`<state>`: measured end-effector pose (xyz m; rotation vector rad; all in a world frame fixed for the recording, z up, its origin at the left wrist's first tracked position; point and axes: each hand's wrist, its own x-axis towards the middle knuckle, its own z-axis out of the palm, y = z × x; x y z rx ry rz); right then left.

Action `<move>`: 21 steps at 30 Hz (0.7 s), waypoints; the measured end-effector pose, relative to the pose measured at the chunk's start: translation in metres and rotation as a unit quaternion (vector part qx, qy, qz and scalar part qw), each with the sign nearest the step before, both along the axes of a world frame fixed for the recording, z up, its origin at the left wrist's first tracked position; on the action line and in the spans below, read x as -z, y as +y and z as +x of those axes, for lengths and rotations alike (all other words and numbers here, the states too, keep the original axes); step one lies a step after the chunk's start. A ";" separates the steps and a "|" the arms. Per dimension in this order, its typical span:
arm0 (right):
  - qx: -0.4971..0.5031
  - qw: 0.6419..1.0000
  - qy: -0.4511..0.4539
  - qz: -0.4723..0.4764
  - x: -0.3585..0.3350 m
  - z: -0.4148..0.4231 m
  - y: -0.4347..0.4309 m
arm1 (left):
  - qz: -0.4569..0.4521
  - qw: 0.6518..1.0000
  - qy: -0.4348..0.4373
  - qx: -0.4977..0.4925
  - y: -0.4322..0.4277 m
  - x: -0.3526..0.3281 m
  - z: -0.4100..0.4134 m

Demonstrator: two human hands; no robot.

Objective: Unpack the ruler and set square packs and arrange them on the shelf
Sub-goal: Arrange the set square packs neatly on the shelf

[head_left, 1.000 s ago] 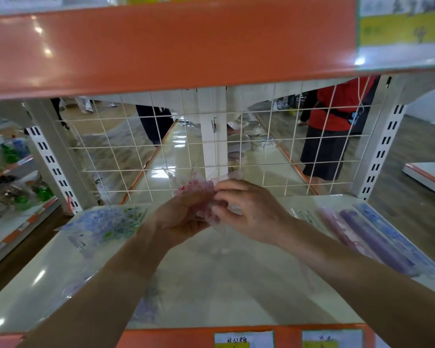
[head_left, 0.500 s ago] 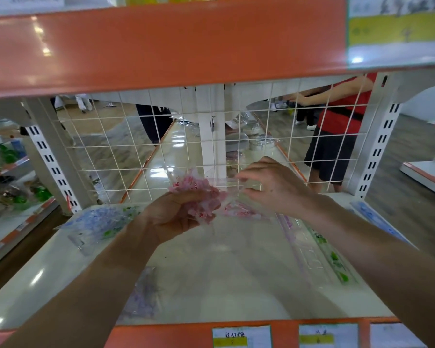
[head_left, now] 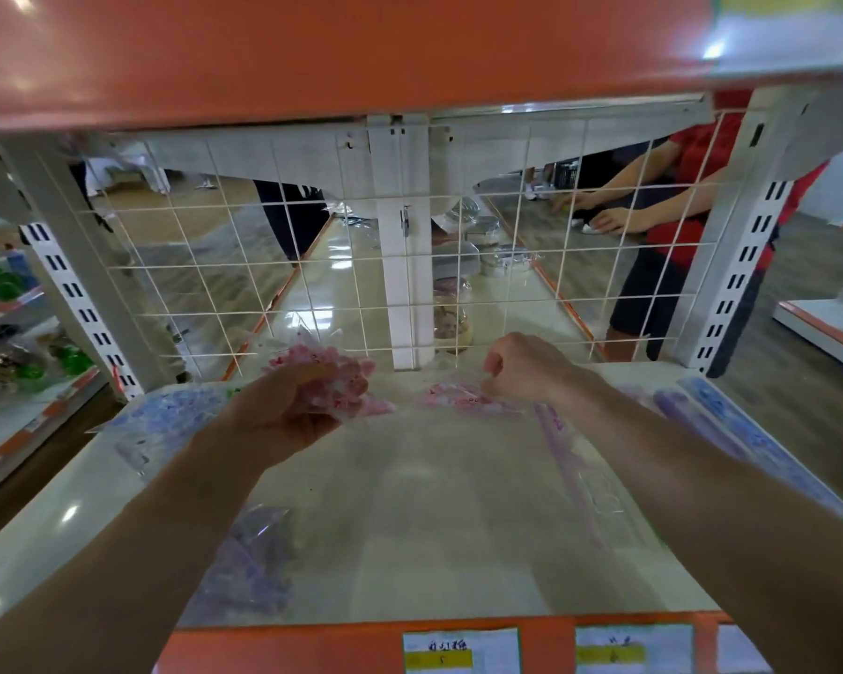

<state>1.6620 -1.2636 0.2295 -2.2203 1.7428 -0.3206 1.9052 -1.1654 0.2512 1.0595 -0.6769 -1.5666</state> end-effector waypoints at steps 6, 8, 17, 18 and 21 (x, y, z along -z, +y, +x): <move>0.009 0.999 0.021 0.040 0.009 0.000 -0.008 | -0.004 1.000 0.006 0.006 -0.006 0.003 -0.003; 0.004 0.998 0.020 0.053 0.011 0.000 -0.008 | 0.004 1.000 0.015 0.017 -0.008 0.005 -0.004; -0.022 0.996 0.077 0.049 0.011 0.001 -0.006 | 0.020 0.999 0.013 0.022 -0.021 0.013 -0.003; -0.023 0.995 0.080 0.048 0.011 0.001 -0.006 | 0.020 0.999 0.017 0.024 -0.021 0.013 -0.003; -0.030 0.993 0.104 0.037 0.009 0.002 -0.002 | 0.021 0.999 0.020 0.015 -0.020 0.012 -0.005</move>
